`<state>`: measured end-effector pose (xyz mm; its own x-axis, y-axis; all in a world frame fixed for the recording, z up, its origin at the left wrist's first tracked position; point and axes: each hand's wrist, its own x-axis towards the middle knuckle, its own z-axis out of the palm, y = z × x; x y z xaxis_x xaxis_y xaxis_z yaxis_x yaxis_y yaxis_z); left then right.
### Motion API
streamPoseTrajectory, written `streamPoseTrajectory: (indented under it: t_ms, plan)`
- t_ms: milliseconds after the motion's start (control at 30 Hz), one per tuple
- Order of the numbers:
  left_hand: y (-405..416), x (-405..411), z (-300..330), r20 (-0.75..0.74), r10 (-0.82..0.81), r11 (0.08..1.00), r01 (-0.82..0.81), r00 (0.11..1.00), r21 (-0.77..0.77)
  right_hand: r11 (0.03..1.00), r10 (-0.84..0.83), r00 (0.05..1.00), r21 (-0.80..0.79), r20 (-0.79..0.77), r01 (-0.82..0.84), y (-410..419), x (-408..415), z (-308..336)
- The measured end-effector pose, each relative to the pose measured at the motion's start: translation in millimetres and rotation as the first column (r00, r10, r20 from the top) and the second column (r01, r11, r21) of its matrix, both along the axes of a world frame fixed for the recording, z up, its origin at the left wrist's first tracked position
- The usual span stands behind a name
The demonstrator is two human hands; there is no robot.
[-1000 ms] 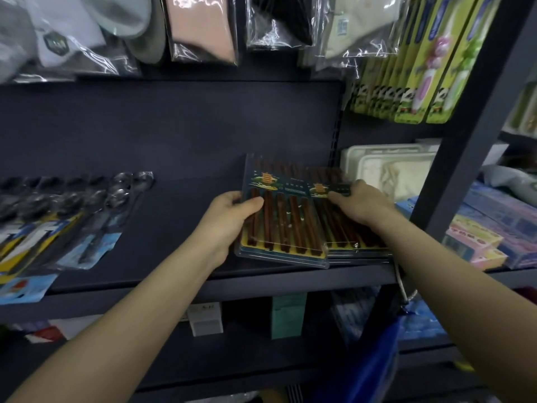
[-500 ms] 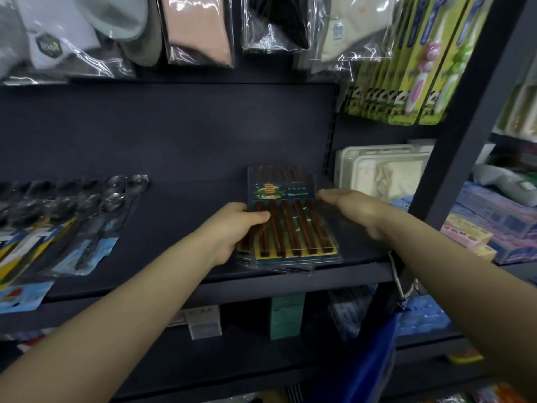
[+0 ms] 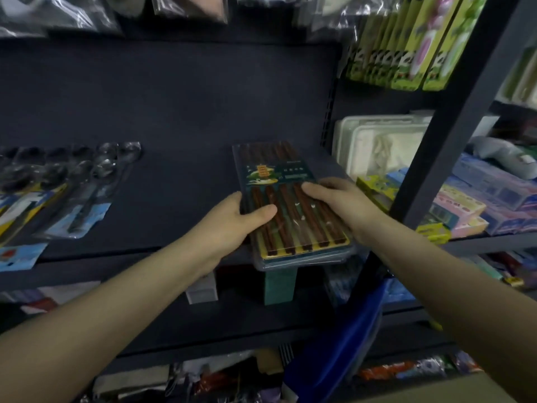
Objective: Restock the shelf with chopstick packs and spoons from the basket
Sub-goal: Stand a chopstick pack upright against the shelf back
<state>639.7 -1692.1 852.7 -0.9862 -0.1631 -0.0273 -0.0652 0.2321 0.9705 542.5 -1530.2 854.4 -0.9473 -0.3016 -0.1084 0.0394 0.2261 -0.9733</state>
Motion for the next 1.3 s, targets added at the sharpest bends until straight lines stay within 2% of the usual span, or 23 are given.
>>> streamPoseTrajectory:
  t_ms: [67,133,267,400,467,533,600,667,767,833,967,1100,1167,1300]
  plan:
    - [8.5,18.1,-4.9,-0.042,0.036,0.999,-0.036,0.998,0.007,0.998,-0.063,0.997,-0.015,-0.039,0.063,4.3,8.6,-9.3]
    - [14.1,37.3,-18.4,-0.101,0.09,0.995,-0.085,0.991,0.055,0.998,-0.049,0.997,-0.042,-0.052,0.047,7.0,25.3,-13.6]
    - [16.5,75.6,-34.8,-0.03,0.181,0.969,-0.173,0.983,0.174,0.986,-0.058,0.997,-0.162,-0.058,0.048,10.0,64.3,-26.9]
    - [10.0,95.7,-40.4,0.057,0.149,0.906,-0.159,0.987,0.392,0.958,-0.064,0.998,-0.279,-0.007,0.06,4.9,96.4,-36.8]
    - [0.9,99.0,-43.3,0.131,0.113,0.908,-0.156,0.985,0.388,0.957,-0.095,0.995,-0.273,0.021,0.098,3.6,104.9,-34.4]
    - [-7.2,99.0,-40.4,0.211,0.002,0.922,-0.083,0.978,0.378,0.948,-0.161,0.985,-0.269,0.062,0.172,2.0,110.0,-30.9]
    - [-10.9,99.7,-37.9,0.231,-0.107,0.938,0.021,0.967,0.346,0.933,-0.204,0.972,-0.278,0.115,0.229,0.1,114.4,-30.6]
    - [-10.9,101.1,-39.3,0.226,-0.113,0.963,0.051,0.968,0.264,0.934,-0.206,0.963,-0.257,0.175,0.246,-1.6,120.9,-29.9]
    - [-11.7,102.0,-35.1,0.163,-0.092,0.979,0.059,0.982,0.194,0.921,-0.162,0.954,-0.309,0.252,0.238,-3.5,124.9,-26.1]
    - [-16.0,97.6,-24.1,0.086,-0.073,0.982,0.057,0.994,0.179,0.917,-0.125,0.961,-0.342,0.247,0.207,-7.8,121.3,-15.9]
    - [-25.3,80.0,10.4,-0.145,-0.057,0.994,0.07,0.988,0.088,0.915,-0.107,0.993,-0.386,0.054,0.12,-14.2,99.6,19.8]
    - [-41.2,36.2,44.2,-0.333,-0.001,1.0,-0.003,0.943,-0.011,0.867,-0.096,0.984,-0.498,-0.148,0.01,-28.2,67.6,67.4]
    - [-47.2,13.4,58.2,-0.404,0.023,0.997,-0.053,0.914,-0.064,0.861,-0.104,0.964,-0.507,-0.244,-0.035,-37.6,49.6,86.0]
    - [-54.8,-22.0,68.9,-0.488,0.038,0.985,-0.115,0.872,-0.128,0.881,-0.065,0.939,-0.46,-0.337,-0.105,-47.2,16.9,109.4]
